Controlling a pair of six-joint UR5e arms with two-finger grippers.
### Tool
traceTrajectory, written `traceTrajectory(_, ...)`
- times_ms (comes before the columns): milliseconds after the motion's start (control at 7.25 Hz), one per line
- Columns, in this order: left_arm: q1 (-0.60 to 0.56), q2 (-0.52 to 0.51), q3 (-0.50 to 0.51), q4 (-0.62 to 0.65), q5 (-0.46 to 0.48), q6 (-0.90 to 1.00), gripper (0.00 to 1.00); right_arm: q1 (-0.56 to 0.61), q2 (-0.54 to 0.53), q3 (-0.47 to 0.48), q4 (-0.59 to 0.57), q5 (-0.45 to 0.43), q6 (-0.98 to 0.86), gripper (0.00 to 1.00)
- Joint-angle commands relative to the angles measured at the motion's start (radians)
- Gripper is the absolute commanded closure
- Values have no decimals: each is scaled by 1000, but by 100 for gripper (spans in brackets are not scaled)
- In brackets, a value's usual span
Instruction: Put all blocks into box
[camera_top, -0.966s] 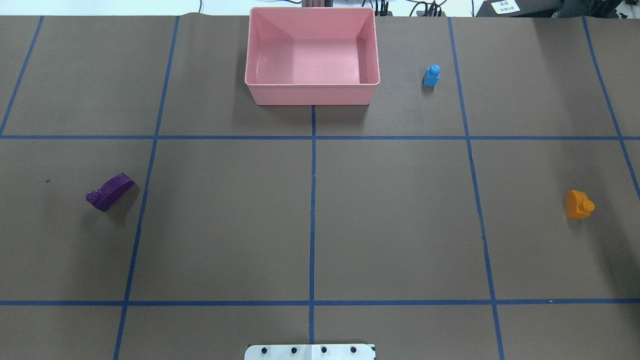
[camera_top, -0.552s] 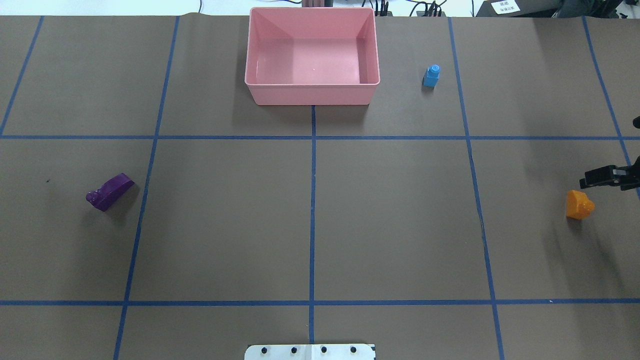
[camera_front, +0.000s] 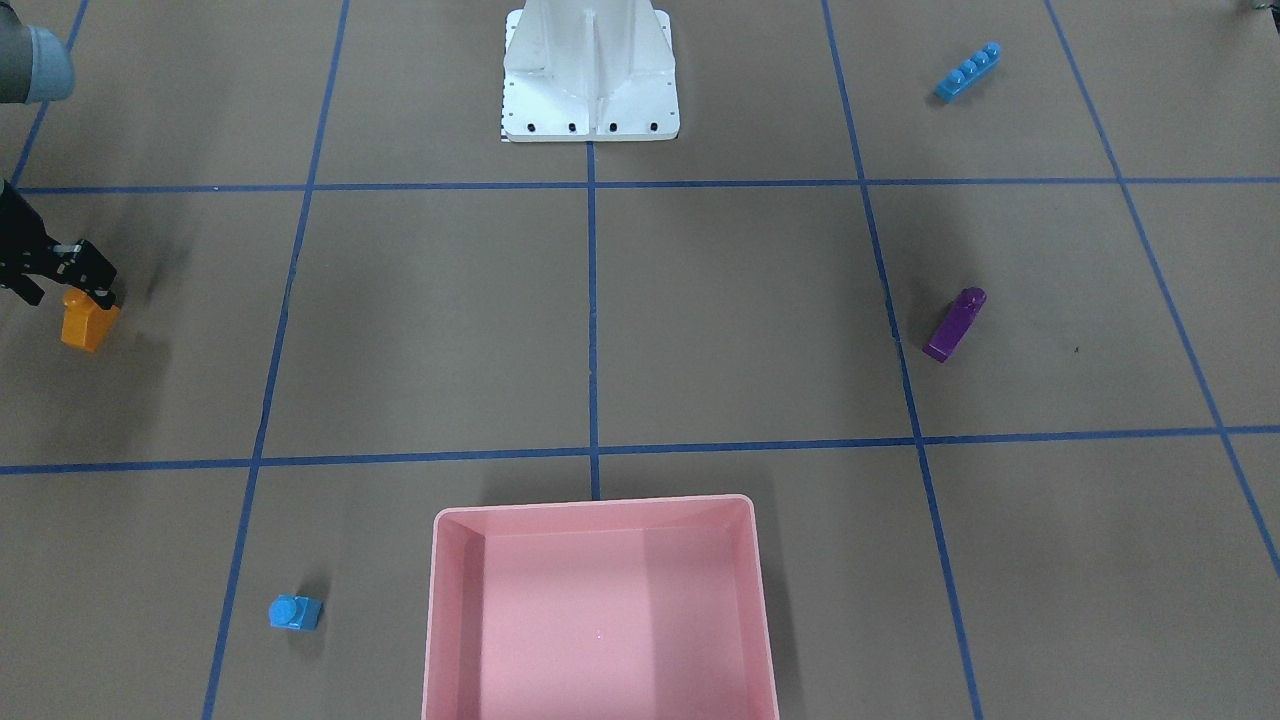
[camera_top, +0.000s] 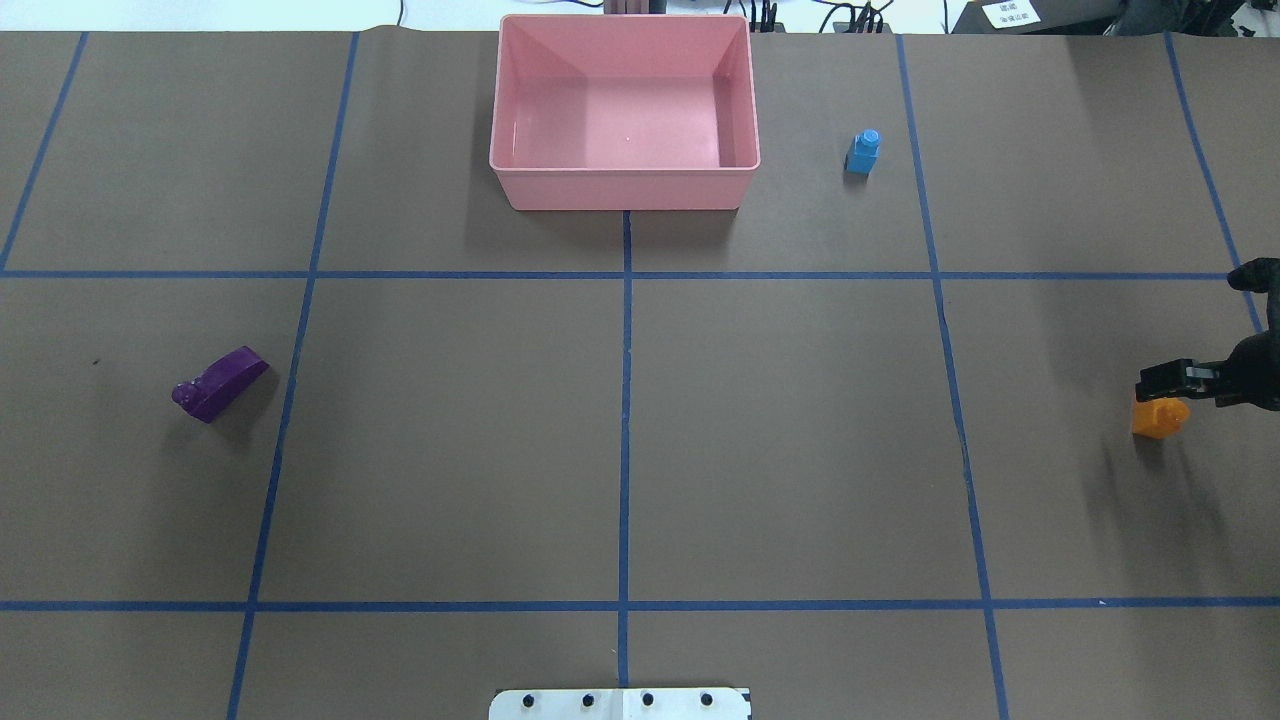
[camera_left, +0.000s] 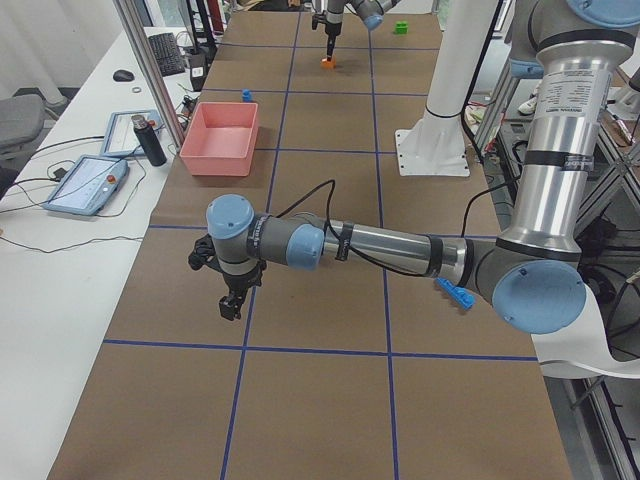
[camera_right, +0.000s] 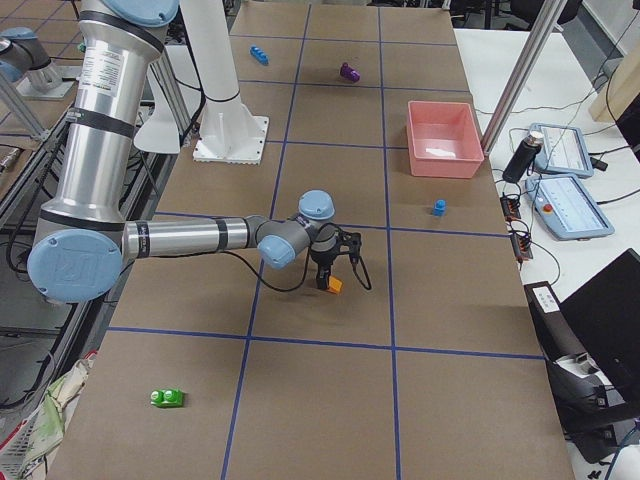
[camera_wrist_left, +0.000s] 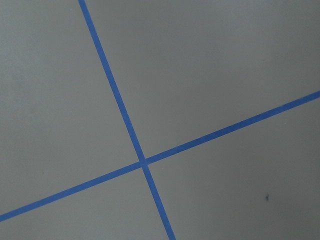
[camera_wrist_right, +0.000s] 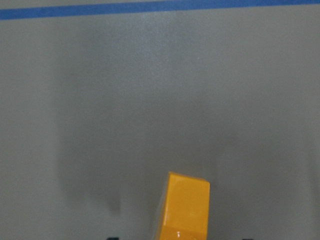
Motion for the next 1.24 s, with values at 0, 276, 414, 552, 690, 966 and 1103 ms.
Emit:
traceTrajectory(0,3,-1,-1,0,0,0,0,-19,-1,-23,-1,-3,0,27)
traceTrajectory(276,3,-1,-1,-2,0,0,0,-20,6,-26,-1,0,-6,79)
traceTrajectory(414,3,-1,1,-3,0,0,0,-20,12,-23,-1,4,-7,100)
traceTrajectory(552,3,-1,-1,-3,0,0,0,-19,15,0,-1,12,-7,100)
traceTrajectory(690,3,-1,-1,-5,0,0,0,7,38,34,-5,30,-9,100)
traceTrajectory(966,3,-2,-2,-5,0,0,0,121,228,52,-7,99,-15,100)
traceTrajectory(1103,3,-2,-5,-5,0,0,0,124,324,34,-18,92,-10,100)
